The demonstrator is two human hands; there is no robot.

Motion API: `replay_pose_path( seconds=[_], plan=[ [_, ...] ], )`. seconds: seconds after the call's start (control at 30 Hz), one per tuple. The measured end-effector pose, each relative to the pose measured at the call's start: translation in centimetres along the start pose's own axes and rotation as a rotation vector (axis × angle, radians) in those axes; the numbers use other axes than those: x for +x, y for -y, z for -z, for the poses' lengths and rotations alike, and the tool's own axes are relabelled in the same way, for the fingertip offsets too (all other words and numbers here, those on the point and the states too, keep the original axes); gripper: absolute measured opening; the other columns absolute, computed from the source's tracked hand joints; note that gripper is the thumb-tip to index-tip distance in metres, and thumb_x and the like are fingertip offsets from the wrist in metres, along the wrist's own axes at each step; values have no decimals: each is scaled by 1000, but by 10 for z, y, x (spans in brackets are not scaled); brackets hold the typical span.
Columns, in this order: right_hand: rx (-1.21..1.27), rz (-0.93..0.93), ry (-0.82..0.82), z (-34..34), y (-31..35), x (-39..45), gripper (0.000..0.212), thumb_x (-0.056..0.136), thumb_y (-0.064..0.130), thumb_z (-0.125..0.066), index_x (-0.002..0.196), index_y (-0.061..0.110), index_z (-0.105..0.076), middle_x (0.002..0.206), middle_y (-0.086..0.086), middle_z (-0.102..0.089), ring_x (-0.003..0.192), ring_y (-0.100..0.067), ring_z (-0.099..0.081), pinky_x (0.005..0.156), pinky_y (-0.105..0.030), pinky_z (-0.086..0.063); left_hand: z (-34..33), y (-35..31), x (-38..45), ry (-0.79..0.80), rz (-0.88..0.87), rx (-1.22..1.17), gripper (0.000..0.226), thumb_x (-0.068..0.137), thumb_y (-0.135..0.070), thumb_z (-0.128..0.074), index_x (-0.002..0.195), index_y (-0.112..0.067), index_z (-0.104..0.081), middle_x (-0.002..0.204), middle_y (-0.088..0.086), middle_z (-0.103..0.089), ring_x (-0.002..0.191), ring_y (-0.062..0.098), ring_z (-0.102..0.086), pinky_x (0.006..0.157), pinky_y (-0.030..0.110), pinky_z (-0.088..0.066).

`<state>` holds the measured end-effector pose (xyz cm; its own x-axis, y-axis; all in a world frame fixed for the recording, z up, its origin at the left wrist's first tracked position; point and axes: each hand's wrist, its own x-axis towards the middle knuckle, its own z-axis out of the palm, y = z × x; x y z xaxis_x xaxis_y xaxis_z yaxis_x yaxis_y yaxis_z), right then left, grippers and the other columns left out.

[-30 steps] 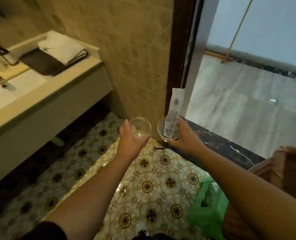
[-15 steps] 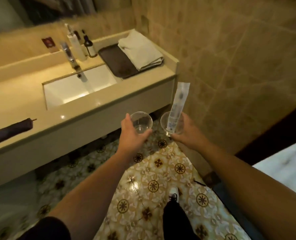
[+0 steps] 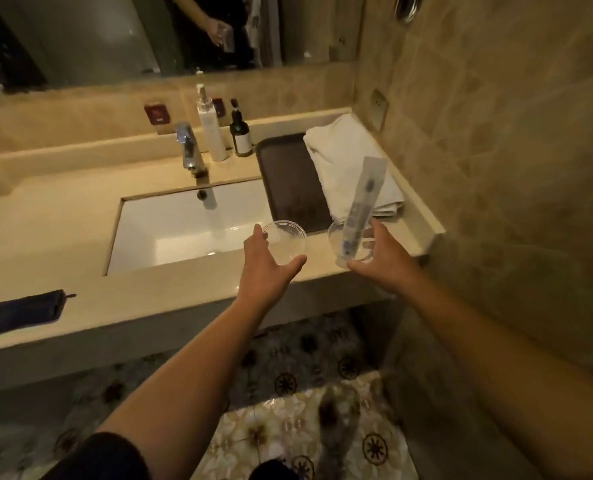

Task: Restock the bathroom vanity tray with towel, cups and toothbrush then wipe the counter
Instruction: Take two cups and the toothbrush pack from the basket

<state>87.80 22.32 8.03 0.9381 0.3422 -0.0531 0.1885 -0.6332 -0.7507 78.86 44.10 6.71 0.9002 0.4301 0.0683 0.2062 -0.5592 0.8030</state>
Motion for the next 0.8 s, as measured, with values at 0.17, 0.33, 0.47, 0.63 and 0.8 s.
replay_pose_path(
  seconds=[0.17, 0.33, 0.47, 0.63, 0.8],
  plan=[
    [17, 24, 15, -6, 2, 102, 96, 69, 41, -81, 143, 34, -21, 145, 2, -44, 123, -19, -53, 82, -26, -43, -17, 15, 100, -26, 28, -11, 107, 72, -54, -80, 152, -25, -14, 155, 6, -30, 132, 23, -44, 95, 31, -40],
    [58, -6, 39, -17, 11, 207, 99, 66, 49, -83, 143, 35, -23, 141, 6, -46, 121, -15, -51, 91, -29, -45, -33, 36, 212, 6, 35, -64, 101, 69, -58, -79, 146, -35, -18, 152, 2, -31, 131, 22, -46, 90, 27, -41],
    [63, 6, 84, -19, 21, 286, 94, 70, 42, -83, 143, 33, -25, 140, 5, -46, 117, -11, -51, 87, -26, -42, -37, 47, 294, 38, 42, -59, 104, 67, -62, -79, 147, -37, -17, 151, -1, -32, 131, 20, -45, 91, 28, -42],
    [44, 22, 112, -26, 29, 371, 90, 72, 34, -83, 143, 31, -27, 140, 3, -48, 118, -12, -52, 86, -24, -40, -46, 60, 373, 70, 81, -36, 103, 66, -61, -80, 145, -38, -19, 150, -2, -34, 131, 20, -46, 90, 27, -43],
    [17, 46, 159, -39, 16, 438, 86, 74, 33, -81, 142, 32, -28, 141, 2, -49, 122, -18, -54, 92, -27, -44, -60, 76, 426, 84, 141, -13, 107, 66, -62, -79, 149, -32, -20, 151, -2, -33, 133, 20, -44, 101, 35, -44]
  ],
)
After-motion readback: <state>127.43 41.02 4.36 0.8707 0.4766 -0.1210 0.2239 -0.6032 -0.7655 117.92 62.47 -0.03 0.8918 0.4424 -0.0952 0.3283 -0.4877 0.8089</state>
